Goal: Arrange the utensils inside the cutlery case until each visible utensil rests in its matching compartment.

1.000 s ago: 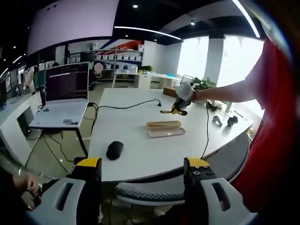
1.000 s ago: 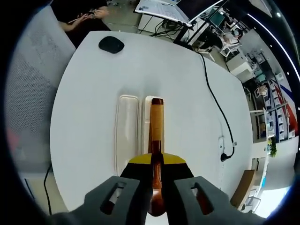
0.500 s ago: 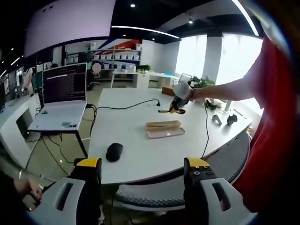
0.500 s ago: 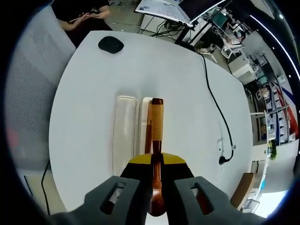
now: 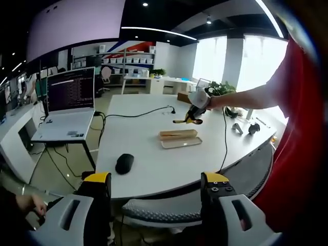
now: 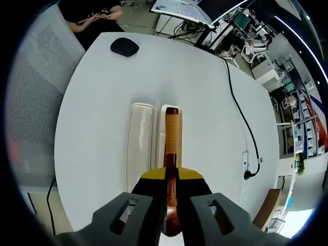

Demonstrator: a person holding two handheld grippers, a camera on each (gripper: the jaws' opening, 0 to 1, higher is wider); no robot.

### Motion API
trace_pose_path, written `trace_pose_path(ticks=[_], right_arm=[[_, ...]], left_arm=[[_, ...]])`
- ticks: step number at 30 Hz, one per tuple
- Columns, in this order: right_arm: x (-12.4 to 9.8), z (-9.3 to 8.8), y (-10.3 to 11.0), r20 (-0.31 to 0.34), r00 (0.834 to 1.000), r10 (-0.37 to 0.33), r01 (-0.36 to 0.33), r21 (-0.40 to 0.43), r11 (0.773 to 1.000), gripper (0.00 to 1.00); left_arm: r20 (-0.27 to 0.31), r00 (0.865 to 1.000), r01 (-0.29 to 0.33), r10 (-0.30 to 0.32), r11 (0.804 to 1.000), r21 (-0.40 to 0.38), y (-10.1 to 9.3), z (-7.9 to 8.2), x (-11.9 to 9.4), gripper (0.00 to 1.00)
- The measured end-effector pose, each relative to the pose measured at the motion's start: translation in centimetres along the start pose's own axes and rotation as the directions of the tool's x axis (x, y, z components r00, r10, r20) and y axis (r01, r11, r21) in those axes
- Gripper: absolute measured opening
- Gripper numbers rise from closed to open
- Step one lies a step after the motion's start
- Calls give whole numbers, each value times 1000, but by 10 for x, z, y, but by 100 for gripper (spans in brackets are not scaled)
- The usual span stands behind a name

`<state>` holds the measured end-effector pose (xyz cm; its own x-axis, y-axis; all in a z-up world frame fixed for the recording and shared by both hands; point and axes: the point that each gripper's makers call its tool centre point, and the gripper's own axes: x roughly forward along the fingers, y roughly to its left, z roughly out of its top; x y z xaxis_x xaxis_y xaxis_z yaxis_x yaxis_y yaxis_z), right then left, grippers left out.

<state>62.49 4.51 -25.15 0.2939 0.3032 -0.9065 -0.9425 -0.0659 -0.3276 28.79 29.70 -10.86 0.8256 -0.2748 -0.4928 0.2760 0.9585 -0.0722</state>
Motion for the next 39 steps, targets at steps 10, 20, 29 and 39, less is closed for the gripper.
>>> trace_pose_path(ticks=[10, 20, 29, 39], right_arm=[[4, 13, -9, 38, 999, 8, -8, 17, 1000, 2], [-1, 28, -25, 57, 998, 37, -38, 7, 999, 2], [9, 19, -24, -9, 996, 93, -93, -2, 996, 2], [32, 20, -11, -49, 986, 161, -161, -5, 987, 2]], left_arm=[[-13, 1000, -8, 8, 1000, -6, -1, -5, -2, 73], [-23, 1000, -9, 9, 1000, -5, -2, -5, 1, 73], [-17, 1000, -10, 10, 1000, -13, -2, -6, 3, 72], [-31, 999, -17, 16, 1000, -21, -3, -10, 5, 72]])
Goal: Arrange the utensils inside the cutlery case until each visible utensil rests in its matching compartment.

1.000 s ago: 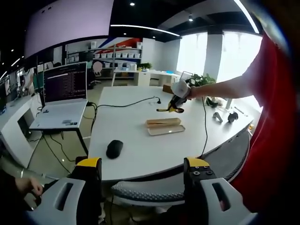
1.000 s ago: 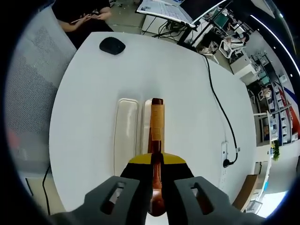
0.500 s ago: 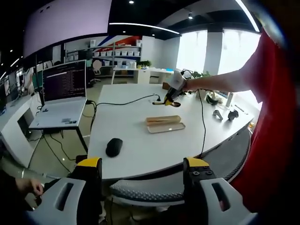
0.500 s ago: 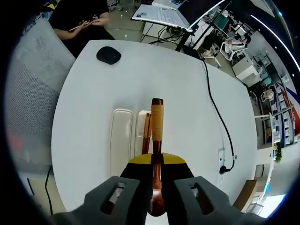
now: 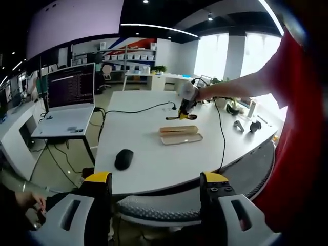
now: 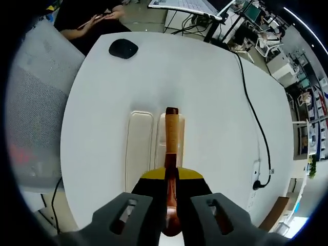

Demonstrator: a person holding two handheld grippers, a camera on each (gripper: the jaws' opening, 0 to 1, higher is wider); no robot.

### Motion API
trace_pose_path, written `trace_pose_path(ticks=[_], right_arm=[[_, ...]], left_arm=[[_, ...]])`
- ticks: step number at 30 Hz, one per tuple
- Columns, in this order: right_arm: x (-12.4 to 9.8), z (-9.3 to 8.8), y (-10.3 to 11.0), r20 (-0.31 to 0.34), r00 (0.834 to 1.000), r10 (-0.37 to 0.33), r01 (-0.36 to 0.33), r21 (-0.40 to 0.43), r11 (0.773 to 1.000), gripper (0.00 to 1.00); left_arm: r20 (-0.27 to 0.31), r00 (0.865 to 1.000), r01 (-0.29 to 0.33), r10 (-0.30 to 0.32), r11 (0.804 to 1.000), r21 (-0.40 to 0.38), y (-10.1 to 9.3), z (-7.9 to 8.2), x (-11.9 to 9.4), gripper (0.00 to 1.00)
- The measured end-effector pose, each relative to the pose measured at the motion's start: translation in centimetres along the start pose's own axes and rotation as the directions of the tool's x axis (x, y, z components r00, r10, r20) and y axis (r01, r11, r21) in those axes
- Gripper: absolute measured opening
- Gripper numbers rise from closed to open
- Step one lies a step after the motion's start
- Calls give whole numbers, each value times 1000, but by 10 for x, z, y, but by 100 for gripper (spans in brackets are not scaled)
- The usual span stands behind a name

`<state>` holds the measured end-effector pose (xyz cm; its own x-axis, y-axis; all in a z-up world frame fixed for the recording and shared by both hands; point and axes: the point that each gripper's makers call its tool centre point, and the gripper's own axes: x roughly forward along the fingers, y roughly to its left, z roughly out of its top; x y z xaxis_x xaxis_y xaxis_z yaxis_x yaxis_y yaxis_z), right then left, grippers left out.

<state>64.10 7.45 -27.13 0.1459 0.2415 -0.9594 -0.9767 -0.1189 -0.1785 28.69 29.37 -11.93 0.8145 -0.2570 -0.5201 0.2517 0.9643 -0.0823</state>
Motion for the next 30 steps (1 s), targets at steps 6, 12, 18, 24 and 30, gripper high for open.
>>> trace_pose_path(ticks=[6, 12, 18, 24, 30], right_arm=[[9, -5, -11, 7, 1000, 24, -24, 38, 999, 2], [19, -11, -8, 12, 999, 42, -43, 88, 995, 2], [36, -12, -4, 8, 999, 35, -36, 108, 994, 2], [33, -12, -14, -11, 999, 36, -34, 106, 994, 2], [36, -13, -13, -22, 999, 45, -43, 79, 996, 2]], left_arm=[[2, 1000, -17, 17, 1000, -14, 4, -2, -4, 72], [-5, 1000, -26, 26, 1000, -17, 6, -4, -5, 72], [-21, 1000, -7, 7, 1000, -18, -2, -8, 0, 72], [-4, 1000, 8, -8, 1000, -9, -6, 0, 4, 72], [-14, 1000, 19, -19, 1000, -5, -9, -4, 7, 72]])
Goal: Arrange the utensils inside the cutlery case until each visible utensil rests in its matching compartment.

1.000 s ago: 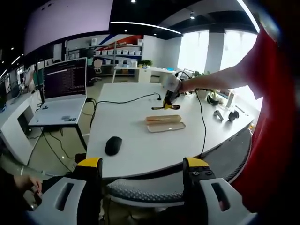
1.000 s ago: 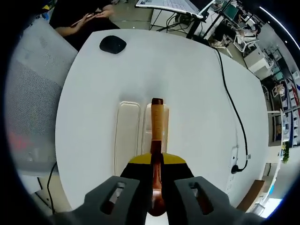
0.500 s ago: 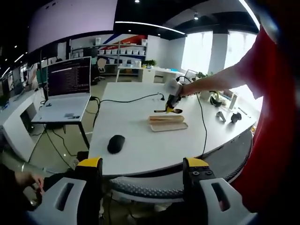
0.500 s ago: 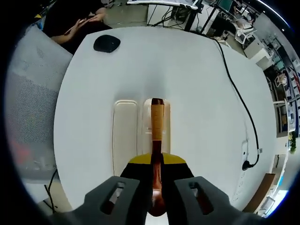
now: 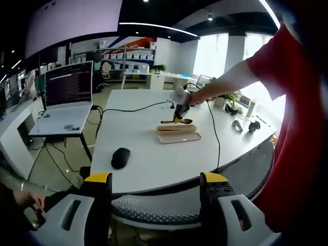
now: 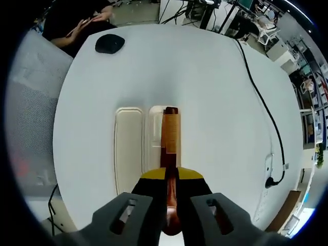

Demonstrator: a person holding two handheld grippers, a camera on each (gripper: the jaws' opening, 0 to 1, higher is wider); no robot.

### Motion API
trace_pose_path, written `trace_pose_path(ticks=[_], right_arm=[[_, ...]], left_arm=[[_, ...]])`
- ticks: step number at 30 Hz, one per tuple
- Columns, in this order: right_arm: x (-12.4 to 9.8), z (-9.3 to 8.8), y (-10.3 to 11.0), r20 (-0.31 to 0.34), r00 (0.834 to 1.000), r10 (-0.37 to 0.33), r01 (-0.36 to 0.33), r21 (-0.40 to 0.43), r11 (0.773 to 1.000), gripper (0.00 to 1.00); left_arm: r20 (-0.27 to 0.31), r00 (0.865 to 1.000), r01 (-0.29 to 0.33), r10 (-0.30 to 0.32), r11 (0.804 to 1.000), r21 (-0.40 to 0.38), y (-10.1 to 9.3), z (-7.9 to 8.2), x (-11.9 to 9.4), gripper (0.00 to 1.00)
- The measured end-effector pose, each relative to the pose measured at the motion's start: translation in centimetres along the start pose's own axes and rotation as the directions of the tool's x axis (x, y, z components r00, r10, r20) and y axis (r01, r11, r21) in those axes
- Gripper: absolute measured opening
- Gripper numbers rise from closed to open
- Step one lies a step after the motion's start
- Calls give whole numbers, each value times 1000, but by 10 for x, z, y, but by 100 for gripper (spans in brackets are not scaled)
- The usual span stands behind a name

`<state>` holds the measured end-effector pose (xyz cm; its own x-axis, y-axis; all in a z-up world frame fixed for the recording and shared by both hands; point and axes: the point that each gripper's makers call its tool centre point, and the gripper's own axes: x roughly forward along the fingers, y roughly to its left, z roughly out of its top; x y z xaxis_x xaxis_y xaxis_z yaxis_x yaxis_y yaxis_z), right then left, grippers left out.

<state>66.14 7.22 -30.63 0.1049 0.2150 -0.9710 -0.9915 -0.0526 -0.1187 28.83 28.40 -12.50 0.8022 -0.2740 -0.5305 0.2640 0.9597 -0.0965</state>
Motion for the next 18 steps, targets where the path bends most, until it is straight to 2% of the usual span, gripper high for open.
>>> trace_pose_path(ticks=[4, 5, 7, 10, 13, 18], right_arm=[[4, -3, 7, -8, 999, 37, -37, -19, 999, 2], [9, -8, 1, -16, 999, 36, -36, -31, 999, 2], [11, -9, 3, -33, 999, 25, -26, -31, 999, 2], [12, -6, 10, -23, 999, 44, -44, -8, 999, 2], [25, -10, -3, -28, 999, 47, -47, -11, 999, 2], [26, -6, 7, -35, 998, 51, -52, -28, 998, 2]], left_arm=[[-10, 1000, -4, 4, 1000, -2, 4, -2, -1, 72], [-10, 1000, -7, 7, 1000, -2, 5, -1, -2, 72], [-7, 1000, -16, 16, 1000, -1, 8, 1, -3, 72], [-7, 1000, -28, 28, 1000, -2, 10, 1, -5, 71], [-15, 999, -32, 32, 999, -3, 9, -2, -5, 71], [-24, 999, -38, 38, 999, -7, 9, -6, -7, 71]])
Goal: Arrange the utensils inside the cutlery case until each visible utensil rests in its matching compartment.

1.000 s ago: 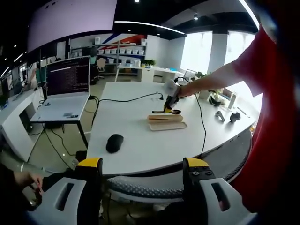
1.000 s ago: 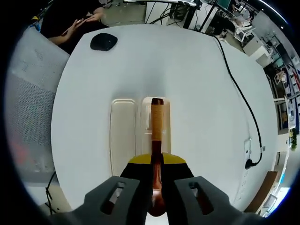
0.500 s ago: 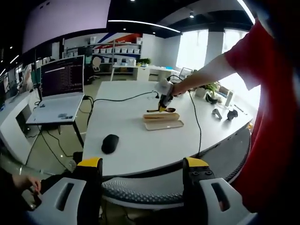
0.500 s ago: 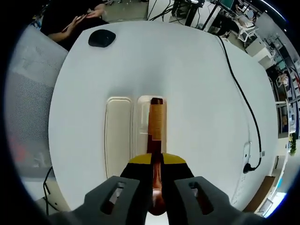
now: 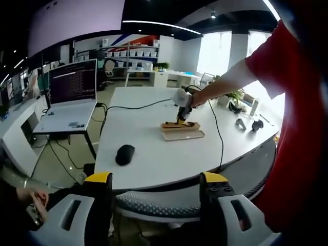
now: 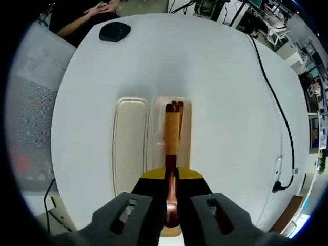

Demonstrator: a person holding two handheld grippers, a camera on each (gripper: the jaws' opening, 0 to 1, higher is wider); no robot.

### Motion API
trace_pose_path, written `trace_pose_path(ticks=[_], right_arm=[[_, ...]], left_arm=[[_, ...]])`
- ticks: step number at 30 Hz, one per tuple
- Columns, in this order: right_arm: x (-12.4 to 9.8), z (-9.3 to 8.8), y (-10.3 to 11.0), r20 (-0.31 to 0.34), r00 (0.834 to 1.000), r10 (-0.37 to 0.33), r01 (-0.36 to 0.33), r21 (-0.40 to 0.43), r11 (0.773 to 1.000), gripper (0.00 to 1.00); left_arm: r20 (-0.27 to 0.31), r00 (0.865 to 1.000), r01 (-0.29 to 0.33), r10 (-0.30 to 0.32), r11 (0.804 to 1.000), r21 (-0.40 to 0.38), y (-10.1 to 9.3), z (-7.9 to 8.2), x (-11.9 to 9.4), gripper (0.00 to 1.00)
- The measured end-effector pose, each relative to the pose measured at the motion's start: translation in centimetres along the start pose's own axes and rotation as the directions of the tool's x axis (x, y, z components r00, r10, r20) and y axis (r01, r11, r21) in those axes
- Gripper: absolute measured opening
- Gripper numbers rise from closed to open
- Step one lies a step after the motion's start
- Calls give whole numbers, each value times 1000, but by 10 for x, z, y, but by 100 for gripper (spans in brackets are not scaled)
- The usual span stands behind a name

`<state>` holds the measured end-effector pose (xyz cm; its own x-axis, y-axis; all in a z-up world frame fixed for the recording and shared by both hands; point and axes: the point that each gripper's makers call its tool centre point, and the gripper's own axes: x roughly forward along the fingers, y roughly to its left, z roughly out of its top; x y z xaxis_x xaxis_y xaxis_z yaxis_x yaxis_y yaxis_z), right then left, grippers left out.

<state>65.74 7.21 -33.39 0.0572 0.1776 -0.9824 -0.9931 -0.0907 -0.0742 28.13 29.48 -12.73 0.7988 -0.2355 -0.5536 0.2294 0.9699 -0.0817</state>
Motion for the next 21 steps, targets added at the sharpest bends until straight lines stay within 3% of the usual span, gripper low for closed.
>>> trace_pose_path(ticks=[21], right_arm=[[9, -11, -3, -50, 998, -25, 25, 4, 1000, 3]], left_arm=[[1, 1000, -6, 6, 1000, -3, 1, 2, -2, 70]])
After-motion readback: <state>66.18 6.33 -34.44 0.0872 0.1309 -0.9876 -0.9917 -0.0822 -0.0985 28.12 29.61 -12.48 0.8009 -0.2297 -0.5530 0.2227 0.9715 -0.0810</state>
